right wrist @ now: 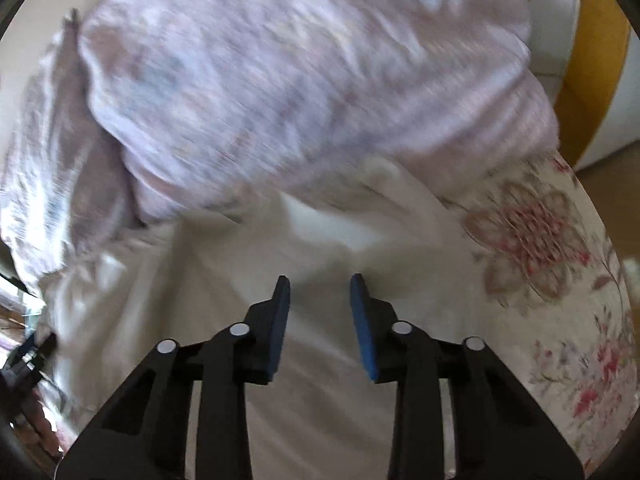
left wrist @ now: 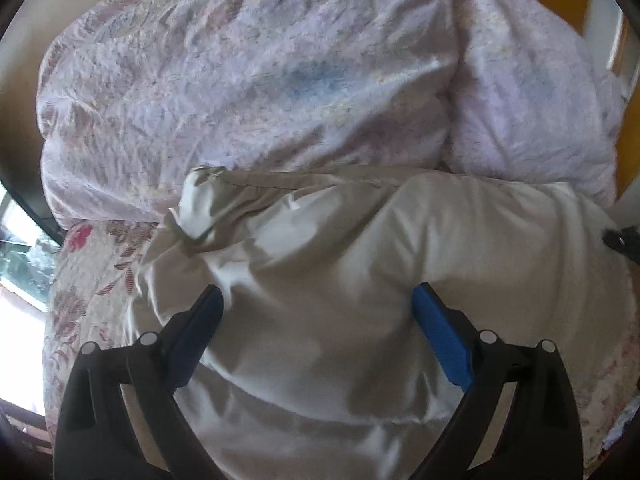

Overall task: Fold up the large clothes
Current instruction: 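Lift the hem with both grippers and fold it toward the collar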

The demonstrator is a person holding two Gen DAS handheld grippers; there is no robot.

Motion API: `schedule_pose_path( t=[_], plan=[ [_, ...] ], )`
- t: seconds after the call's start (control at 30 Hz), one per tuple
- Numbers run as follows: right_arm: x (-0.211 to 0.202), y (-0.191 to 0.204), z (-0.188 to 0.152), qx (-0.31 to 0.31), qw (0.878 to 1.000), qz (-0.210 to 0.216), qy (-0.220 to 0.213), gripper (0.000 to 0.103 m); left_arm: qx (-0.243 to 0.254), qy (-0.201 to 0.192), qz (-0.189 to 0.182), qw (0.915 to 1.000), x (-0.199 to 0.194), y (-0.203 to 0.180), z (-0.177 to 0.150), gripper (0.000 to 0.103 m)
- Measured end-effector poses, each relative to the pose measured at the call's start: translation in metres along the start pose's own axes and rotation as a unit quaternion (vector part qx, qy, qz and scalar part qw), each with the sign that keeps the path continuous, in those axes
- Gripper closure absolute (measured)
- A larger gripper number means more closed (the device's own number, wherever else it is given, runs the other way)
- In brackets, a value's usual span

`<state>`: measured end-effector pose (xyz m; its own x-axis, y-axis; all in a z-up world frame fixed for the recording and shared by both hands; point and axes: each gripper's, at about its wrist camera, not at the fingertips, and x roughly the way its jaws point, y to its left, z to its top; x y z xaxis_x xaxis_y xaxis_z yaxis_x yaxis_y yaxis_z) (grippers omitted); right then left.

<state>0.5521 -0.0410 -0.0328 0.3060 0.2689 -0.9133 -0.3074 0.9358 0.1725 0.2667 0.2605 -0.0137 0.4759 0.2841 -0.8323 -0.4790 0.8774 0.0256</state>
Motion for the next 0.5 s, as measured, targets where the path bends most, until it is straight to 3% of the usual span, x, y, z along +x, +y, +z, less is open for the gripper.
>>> schedule_pose_path(
  t=[0.23,0.33,0.5],
  plan=[
    [0.031,0.003,-0.014,-0.019,0.999,-0.047,0.015,0.074,-0.016,0.004,0.077,0.9969,0.033,0.016,0.000,0.007],
    [0.040,0.007,-0.018,-0.036,0.997,-0.072,0.014,0.074,-0.018,0.006,0.086,0.9961,0.042,0.022,0.001,0.006],
    [0.052,0.002,-0.019,-0.032,0.997,-0.074,0.016,0.074,-0.018,0.012,0.086,0.9961,0.057,0.029,0.005,0.002]
  ],
)
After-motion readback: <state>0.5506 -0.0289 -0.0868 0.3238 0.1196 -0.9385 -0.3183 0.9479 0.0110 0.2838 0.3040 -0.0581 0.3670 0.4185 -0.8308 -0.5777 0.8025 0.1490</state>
